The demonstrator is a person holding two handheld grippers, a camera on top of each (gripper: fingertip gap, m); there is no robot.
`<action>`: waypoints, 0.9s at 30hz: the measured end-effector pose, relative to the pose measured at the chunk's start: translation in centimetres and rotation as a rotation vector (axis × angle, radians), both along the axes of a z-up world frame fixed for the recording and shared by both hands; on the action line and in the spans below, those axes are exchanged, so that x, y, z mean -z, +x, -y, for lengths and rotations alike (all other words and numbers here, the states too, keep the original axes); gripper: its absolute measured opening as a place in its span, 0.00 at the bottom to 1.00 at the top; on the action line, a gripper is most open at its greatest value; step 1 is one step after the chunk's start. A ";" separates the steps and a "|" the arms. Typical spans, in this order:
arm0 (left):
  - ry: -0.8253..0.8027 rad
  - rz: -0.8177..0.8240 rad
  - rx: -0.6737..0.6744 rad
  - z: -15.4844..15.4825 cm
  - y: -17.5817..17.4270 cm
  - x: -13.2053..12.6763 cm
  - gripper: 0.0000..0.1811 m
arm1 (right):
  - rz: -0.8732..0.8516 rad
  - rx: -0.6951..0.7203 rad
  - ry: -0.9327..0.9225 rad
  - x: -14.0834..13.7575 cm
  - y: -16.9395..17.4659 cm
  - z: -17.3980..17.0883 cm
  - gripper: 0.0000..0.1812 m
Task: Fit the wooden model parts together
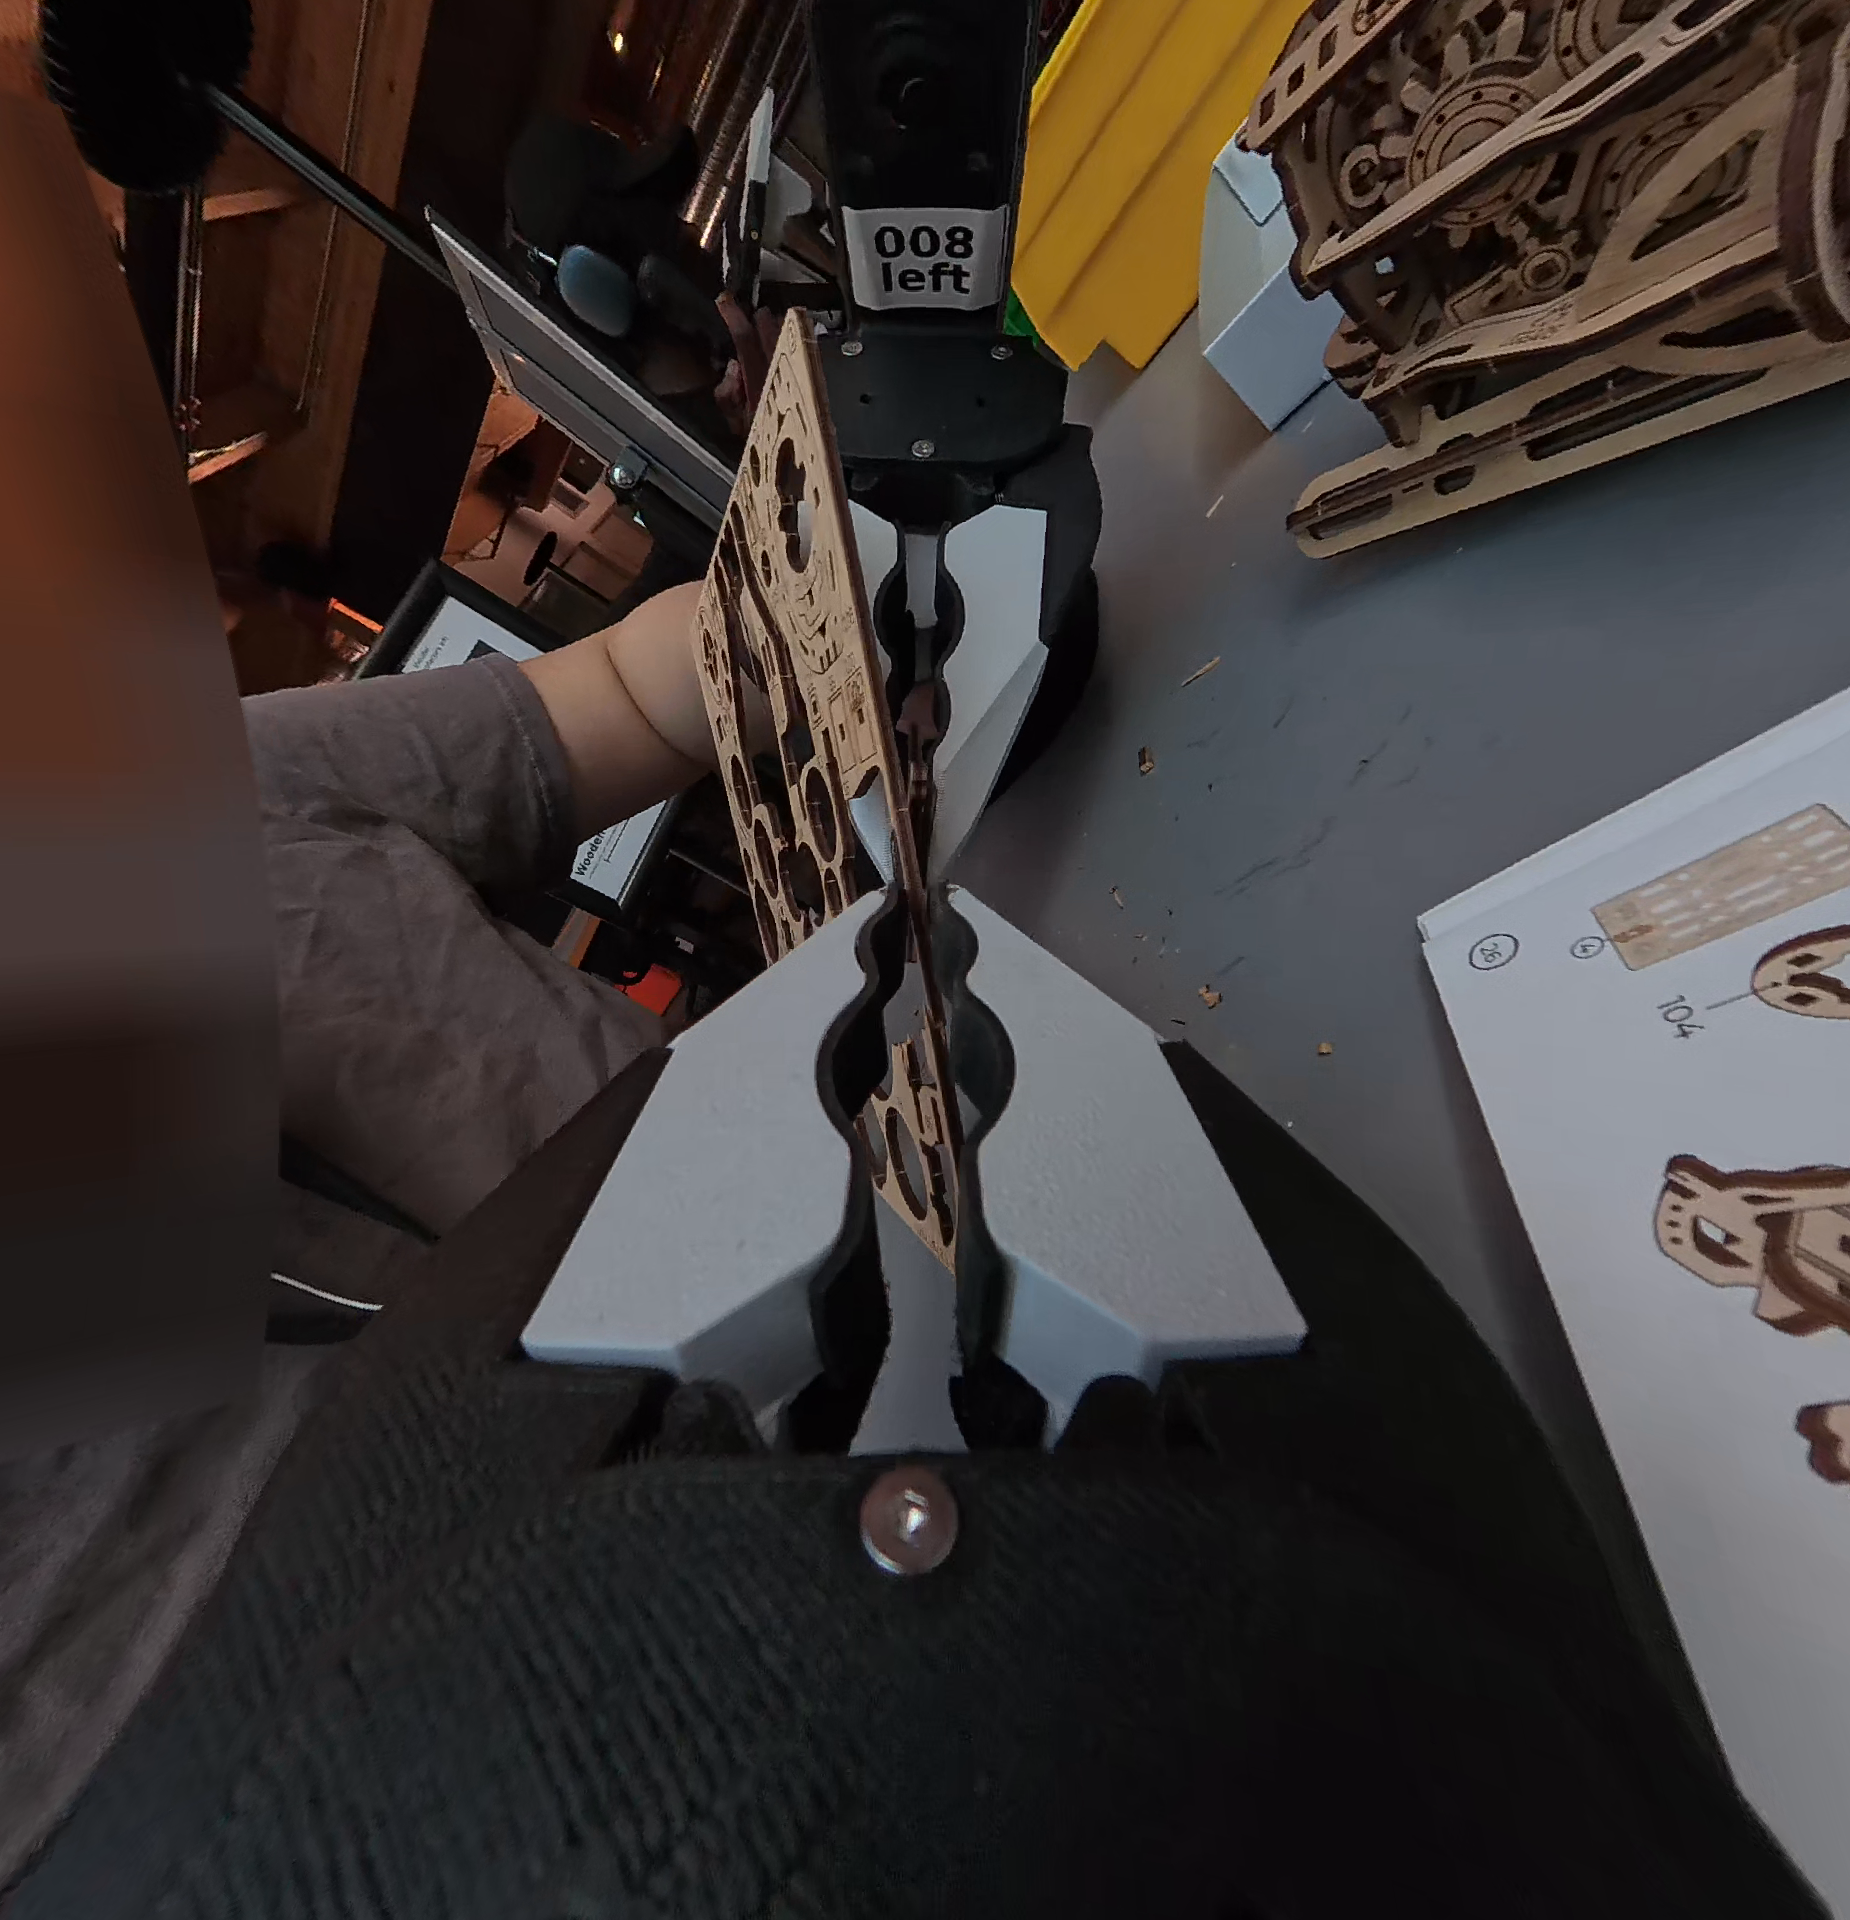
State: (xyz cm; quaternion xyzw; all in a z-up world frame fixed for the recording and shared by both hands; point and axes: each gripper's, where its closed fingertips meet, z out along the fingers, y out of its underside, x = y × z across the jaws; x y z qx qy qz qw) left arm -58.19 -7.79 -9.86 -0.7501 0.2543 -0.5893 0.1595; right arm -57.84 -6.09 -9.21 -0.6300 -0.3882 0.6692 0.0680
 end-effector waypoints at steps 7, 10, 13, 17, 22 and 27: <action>-0.119 0.171 0.066 1.1 0.3 -1.9 0.00 | -0.105 -0.066 -0.007 -1.9 0.3 1.1 0.00; -0.142 0.219 0.093 1.6 0.3 -2.5 0.00 | -0.135 -0.081 0.040 -2.5 0.3 1.6 0.00; -0.134 0.223 0.085 1.4 0.2 -2.6 0.00 | -0.144 -0.065 0.065 -2.7 0.2 1.4 0.00; -0.080 0.199 0.062 1.1 0.2 -2.6 0.00 | -0.141 -0.049 0.003 -2.7 0.2 1.2 0.00; -0.086 0.271 -0.024 -0.1 0.0 -3.2 0.14 | -0.187 0.017 0.066 -3.9 0.1 0.6 0.00; -0.032 0.283 -0.067 -0.5 0.3 -3.6 0.10 | -0.190 0.058 0.072 -3.9 -0.1 0.2 0.00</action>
